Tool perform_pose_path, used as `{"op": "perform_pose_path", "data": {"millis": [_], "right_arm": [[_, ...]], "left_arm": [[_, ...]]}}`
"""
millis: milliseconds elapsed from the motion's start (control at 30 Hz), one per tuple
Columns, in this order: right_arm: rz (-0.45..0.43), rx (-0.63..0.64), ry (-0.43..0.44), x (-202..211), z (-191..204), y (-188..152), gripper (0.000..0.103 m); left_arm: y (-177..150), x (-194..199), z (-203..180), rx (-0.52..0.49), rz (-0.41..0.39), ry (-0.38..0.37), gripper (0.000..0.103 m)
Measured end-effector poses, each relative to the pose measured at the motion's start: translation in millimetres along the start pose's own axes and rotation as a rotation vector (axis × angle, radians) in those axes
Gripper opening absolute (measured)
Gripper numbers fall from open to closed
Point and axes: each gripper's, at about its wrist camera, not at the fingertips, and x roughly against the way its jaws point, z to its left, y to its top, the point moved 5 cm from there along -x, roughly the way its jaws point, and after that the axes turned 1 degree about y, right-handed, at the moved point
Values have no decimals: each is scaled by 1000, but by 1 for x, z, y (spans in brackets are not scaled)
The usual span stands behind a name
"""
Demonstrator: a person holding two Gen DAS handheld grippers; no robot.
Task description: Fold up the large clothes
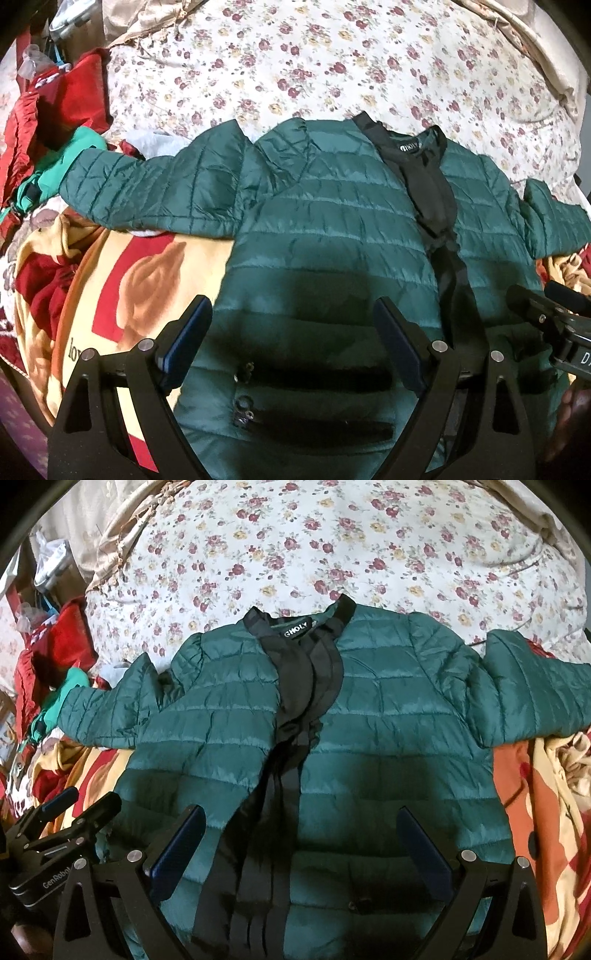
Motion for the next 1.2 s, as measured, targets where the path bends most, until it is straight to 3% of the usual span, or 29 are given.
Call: {"op": "perform_pose_path", "data": {"millis": [1200], "right_arm": [[44, 38, -30, -38, 2, 30, 102]], "left_arm": [[45, -34, 86, 136, -6, 138, 89]]}}
